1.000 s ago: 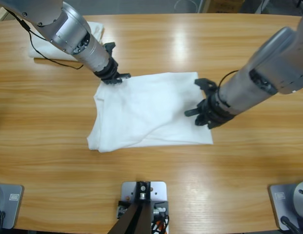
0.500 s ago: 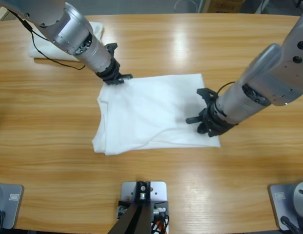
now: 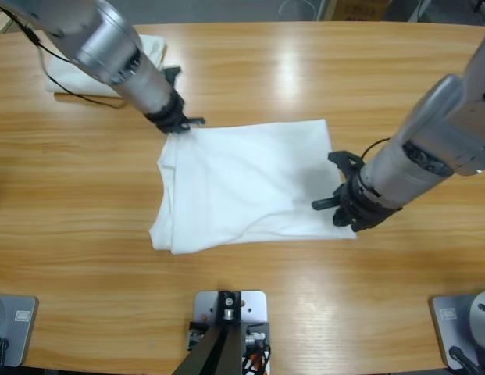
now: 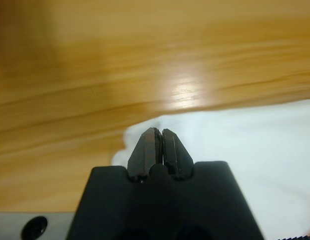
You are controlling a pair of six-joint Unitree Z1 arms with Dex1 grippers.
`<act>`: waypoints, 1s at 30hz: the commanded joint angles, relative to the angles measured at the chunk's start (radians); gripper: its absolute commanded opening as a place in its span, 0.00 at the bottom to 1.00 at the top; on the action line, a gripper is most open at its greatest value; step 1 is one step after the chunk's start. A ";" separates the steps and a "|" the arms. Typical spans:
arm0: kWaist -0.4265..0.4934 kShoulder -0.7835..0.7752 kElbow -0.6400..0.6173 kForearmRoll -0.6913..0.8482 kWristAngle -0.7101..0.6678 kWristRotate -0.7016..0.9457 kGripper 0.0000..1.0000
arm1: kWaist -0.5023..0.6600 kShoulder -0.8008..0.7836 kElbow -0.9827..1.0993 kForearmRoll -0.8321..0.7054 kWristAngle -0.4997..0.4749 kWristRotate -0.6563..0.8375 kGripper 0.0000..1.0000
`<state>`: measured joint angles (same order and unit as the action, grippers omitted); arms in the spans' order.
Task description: Fold clothes
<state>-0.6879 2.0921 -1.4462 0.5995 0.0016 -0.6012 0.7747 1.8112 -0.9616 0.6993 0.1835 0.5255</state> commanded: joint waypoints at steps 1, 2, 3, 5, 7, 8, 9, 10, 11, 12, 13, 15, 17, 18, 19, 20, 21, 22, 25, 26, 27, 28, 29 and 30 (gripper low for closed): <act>-0.204 -0.280 0.025 0.163 0.041 -0.065 0.00 | 0.008 -0.090 -0.135 0.094 -0.010 -0.037 0.00; -0.266 -0.291 0.038 0.166 0.041 -0.108 0.00 | 0.008 -0.085 -0.159 0.106 -0.010 -0.044 0.00; -0.324 -0.286 0.053 0.166 0.041 -0.158 0.00 | 0.006 -0.075 -0.175 0.112 -0.010 -0.049 0.00; -0.432 -0.237 0.085 0.166 0.041 -0.275 0.00 | -0.016 -0.047 -0.189 0.112 -0.010 -0.074 0.00; -0.491 -0.191 0.104 0.162 0.042 -0.338 0.00 | -0.062 -0.021 -0.200 0.112 -0.005 -0.109 0.00; -0.509 -0.174 0.109 0.161 0.044 -0.357 0.00 | -0.092 -0.008 -0.207 0.111 0.004 -0.130 0.00; -0.521 -0.163 0.113 0.161 0.049 -0.372 0.00 | -0.125 0.007 -0.218 0.111 0.009 -0.151 0.00; -0.527 -0.155 0.119 0.160 0.053 -0.382 0.00 | -0.160 0.021 -0.229 0.112 0.013 -0.171 0.00; -0.527 -0.150 0.125 0.160 0.054 -0.386 0.00 | -0.192 0.033 -0.243 0.116 0.014 -0.190 0.00; -0.527 -0.145 0.131 0.160 0.056 -0.387 0.00 | -0.217 0.043 -0.259 0.122 0.016 -0.204 0.00; -0.527 -0.142 0.135 0.160 0.060 -0.387 0.00 | -0.241 0.058 -0.282 0.131 0.021 -0.221 0.00; -0.526 -0.124 0.139 0.160 0.067 -0.386 0.00 | -0.259 0.093 -0.323 0.140 0.037 -0.233 0.00; -0.520 -0.103 0.140 0.160 0.069 -0.385 0.00 | -0.259 0.133 -0.358 0.137 0.065 -0.233 0.00; -0.517 -0.096 0.141 0.160 0.069 -0.384 0.00 | -0.259 0.152 -0.373 0.132 0.072 -0.231 0.00; -0.515 -0.092 0.141 0.160 0.069 -0.384 0.00 | -0.259 0.171 -0.386 0.128 0.079 -0.229 0.00; -0.514 -0.087 0.141 0.160 0.069 -0.383 0.00 | -0.259 0.190 -0.399 0.125 0.085 -0.227 0.00; -0.513 -0.082 0.143 0.160 0.068 -0.381 0.00 | -0.259 0.208 -0.411 0.122 0.088 -0.226 0.00; -0.513 -0.076 0.144 0.160 0.067 -0.380 0.00 | -0.259 0.225 -0.416 0.118 0.094 -0.226 0.00; -0.513 -0.054 0.145 0.160 0.066 -0.378 0.00 | -0.259 0.268 -0.423 0.097 0.102 -0.228 0.00; -0.511 -0.048 0.145 0.160 0.065 -0.378 0.00 | -0.259 0.281 -0.428 0.092 0.102 -0.228 0.00; -0.509 -0.043 0.145 0.159 0.064 -0.377 0.00 | -0.259 0.293 -0.432 0.086 0.104 -0.228 0.00; -0.506 -0.037 0.145 0.158 0.062 -0.375 0.00 | -0.260 0.304 -0.440 0.081 0.105 -0.228 0.00; -0.504 -0.034 0.145 0.157 0.061 -0.374 0.00 | -0.262 0.317 -0.448 0.076 0.105 -0.229 0.00; -0.502 -0.033 0.145 0.157 0.058 -0.373 0.00 | -0.267 0.332 -0.459 0.075 0.103 -0.229 0.00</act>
<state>-1.2049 1.9816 -1.3328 0.7511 0.0539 -0.9761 0.5284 2.0251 -1.3775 0.8050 0.2703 0.3071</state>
